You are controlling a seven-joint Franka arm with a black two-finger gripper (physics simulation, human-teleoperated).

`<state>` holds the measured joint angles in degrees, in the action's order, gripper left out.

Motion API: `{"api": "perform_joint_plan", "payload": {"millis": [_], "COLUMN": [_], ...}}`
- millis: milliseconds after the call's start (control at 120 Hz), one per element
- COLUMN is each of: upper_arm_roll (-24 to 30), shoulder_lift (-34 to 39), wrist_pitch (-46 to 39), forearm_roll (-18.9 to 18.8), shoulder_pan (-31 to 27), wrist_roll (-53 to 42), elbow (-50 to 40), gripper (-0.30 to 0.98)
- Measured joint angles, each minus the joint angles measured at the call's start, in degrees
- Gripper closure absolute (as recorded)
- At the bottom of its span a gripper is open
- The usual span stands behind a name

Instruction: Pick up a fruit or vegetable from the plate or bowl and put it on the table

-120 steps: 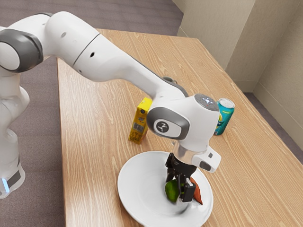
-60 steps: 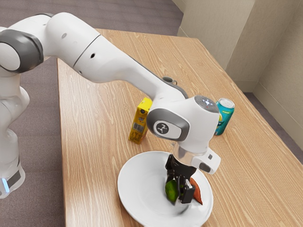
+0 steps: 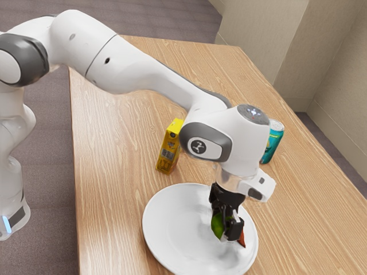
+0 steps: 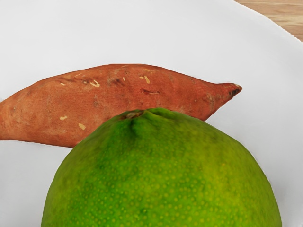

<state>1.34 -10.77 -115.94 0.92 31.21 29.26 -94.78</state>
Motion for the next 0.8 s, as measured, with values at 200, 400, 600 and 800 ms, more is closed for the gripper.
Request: {"api": "perform_joint_plan", "payload": {"millis": [200,400,600,800], "upper_arm_roll": [18.9,22.8,22.8,18.1], "shoulder_lift": [-24.9,-35.9,-36.0,-12.3], "wrist_pitch": [5.4,5.2,4.7,12.1], "forearm_roll": [-15.8,-20.5,-20.8,-17.8], "shoulder_pan": [-12.0,-17.2,-17.5,-18.6], "wrist_roll": [-3.0,-7.5,-11.5,-14.4], "elbow": [40.5,44.4,44.4,21.5], "gripper": [0.29,0.32,0.11,0.03]}}
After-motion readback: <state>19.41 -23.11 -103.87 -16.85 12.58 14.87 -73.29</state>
